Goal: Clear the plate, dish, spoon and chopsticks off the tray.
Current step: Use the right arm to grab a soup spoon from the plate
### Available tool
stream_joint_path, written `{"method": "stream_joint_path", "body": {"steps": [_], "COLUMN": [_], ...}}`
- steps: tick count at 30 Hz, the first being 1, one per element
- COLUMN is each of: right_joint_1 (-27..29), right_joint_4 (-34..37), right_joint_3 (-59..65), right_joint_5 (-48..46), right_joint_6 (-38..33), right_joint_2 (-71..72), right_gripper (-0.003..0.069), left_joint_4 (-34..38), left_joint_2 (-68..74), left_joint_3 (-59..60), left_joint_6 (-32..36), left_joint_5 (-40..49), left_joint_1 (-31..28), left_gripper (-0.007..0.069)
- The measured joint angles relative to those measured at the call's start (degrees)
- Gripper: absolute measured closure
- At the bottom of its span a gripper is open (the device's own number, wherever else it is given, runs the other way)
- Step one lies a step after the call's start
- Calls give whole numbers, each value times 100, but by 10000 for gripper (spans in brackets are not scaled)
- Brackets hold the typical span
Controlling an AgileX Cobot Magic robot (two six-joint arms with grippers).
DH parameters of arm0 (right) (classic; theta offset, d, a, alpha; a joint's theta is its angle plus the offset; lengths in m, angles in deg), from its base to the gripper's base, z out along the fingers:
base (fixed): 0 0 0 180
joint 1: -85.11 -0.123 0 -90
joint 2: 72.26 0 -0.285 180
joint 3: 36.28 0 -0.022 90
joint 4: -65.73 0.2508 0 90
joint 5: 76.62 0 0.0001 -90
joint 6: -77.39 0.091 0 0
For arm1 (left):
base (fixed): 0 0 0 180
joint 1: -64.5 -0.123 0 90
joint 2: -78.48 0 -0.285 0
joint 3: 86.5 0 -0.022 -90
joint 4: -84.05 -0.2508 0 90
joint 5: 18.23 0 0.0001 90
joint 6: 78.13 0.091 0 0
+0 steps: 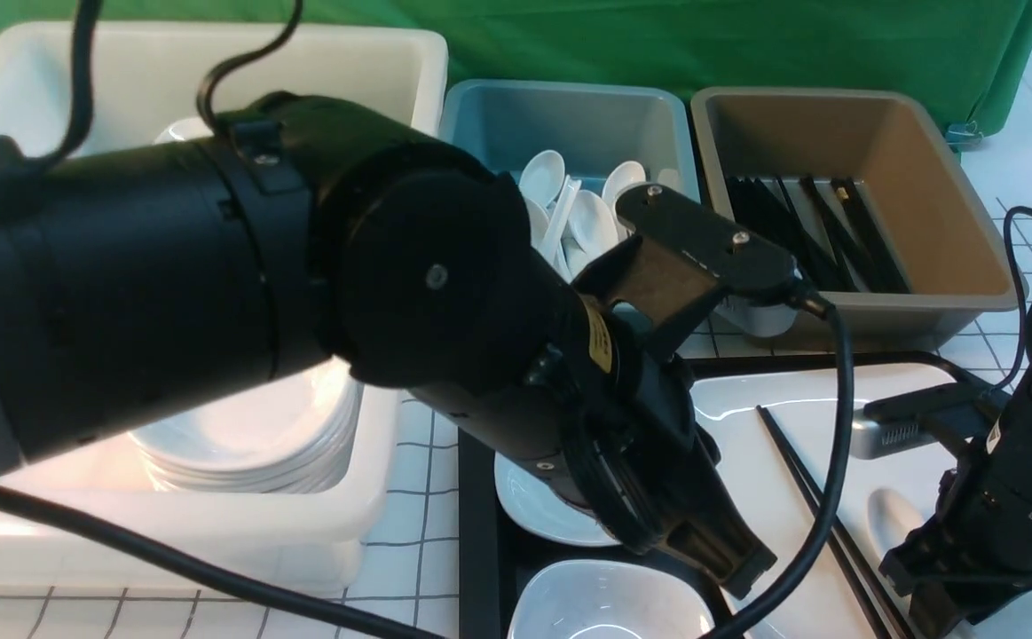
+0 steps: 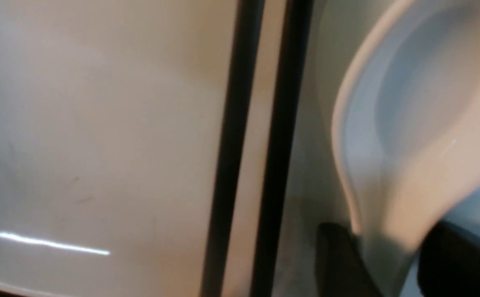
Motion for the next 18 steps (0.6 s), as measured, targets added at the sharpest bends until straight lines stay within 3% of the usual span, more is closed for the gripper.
{"method": "stream_joint_path", "body": {"steps": [2, 13, 18], "right_joint_1": [0, 0, 0], "right_joint_4": [-5, 10, 638], "right_joint_3": [0, -259, -1574], "right_joint_5": [2, -228, -332], "right_joint_6": [0, 13, -112], "right_joint_2": [6, 715, 1027], "right_gripper": [505, 498, 498], "left_joint_4": [1, -325, -408], "left_joint_2": [24, 31, -6], "left_joint_3": [0, 0, -143], "left_joint_6": [0, -239, -446], "left_joint_5": [2, 2, 95], "left_joint_1": [0, -66, -948], "left_gripper": [626, 626, 626]}}
